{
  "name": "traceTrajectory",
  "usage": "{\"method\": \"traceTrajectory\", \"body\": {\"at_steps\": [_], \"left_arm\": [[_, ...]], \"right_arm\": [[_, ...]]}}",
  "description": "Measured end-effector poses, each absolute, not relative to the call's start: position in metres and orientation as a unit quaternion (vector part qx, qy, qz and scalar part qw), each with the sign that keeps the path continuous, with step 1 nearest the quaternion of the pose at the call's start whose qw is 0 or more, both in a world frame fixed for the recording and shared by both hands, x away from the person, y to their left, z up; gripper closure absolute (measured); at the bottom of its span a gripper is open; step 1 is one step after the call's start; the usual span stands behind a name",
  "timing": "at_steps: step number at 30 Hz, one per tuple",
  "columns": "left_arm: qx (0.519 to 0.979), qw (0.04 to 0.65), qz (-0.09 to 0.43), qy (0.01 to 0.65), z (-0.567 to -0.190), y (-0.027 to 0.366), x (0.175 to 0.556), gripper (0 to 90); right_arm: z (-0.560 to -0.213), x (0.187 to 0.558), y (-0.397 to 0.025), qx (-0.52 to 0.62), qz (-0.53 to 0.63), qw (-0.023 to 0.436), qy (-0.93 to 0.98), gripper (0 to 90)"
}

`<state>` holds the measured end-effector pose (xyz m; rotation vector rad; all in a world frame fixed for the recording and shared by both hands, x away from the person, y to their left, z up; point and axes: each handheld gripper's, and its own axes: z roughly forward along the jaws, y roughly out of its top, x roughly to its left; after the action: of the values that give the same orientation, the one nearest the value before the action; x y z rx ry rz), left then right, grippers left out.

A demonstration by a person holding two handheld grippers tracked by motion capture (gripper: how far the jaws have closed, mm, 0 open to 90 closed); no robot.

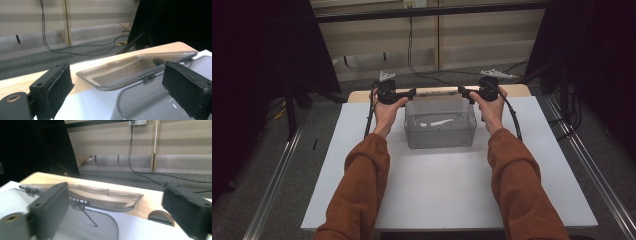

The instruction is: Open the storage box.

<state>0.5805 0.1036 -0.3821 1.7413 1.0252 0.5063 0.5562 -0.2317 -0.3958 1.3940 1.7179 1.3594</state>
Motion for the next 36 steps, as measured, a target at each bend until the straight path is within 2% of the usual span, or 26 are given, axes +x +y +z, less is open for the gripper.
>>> {"method": "traceTrajectory", "body": {"at_steps": [17,26,36], "left_arm": [[0.713,0.531,0.244,0.387,-0.384,0.109,0.548,3.9],[0.692,0.547,0.264,0.391,-0.38,0.117,0.531,3.1],[0.688,0.546,0.275,0.392,-0.387,0.128,0.523,3.1]], "right_arm": [[-0.389,0.528,-0.229,0.488,0.505,0.324,0.634,3.3],[-0.389,0.509,-0.232,0.482,0.507,0.345,0.626,2.6],[-0.388,0.494,-0.232,0.468,0.512,0.363,0.622,0.1]]}}
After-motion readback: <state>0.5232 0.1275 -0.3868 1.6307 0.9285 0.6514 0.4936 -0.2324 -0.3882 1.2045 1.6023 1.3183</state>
